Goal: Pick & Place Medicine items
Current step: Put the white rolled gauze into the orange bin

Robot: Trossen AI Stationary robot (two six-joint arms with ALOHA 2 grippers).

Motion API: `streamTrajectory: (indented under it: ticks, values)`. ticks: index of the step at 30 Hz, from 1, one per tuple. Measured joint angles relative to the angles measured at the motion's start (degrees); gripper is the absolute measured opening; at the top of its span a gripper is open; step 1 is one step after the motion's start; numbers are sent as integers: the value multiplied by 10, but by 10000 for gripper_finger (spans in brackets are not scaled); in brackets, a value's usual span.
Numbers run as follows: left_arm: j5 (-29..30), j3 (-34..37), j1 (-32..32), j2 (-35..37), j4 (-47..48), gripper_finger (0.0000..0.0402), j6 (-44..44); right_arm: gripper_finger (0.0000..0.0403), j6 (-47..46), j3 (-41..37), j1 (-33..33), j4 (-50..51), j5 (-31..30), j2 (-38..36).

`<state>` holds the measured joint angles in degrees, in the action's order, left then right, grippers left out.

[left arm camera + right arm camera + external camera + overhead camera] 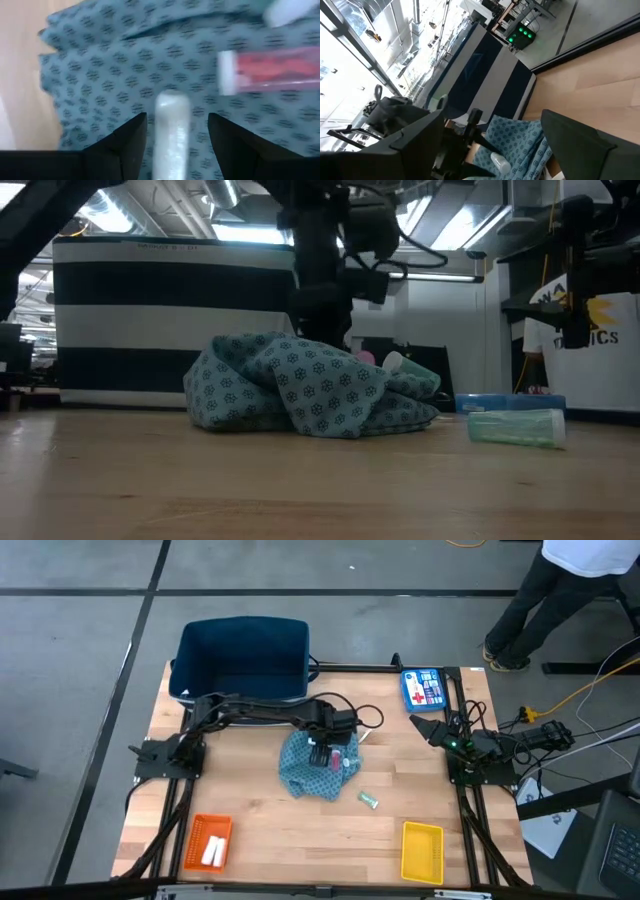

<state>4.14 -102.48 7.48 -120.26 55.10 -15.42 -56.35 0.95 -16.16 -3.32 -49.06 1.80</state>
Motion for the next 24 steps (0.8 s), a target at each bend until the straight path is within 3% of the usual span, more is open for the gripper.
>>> streamTrajectory:
  ticks: [24]
  values:
    - [-26, 0, 15, -17, 68, 199, 56, 334, 18, 0, 0, 2, -11, 0]
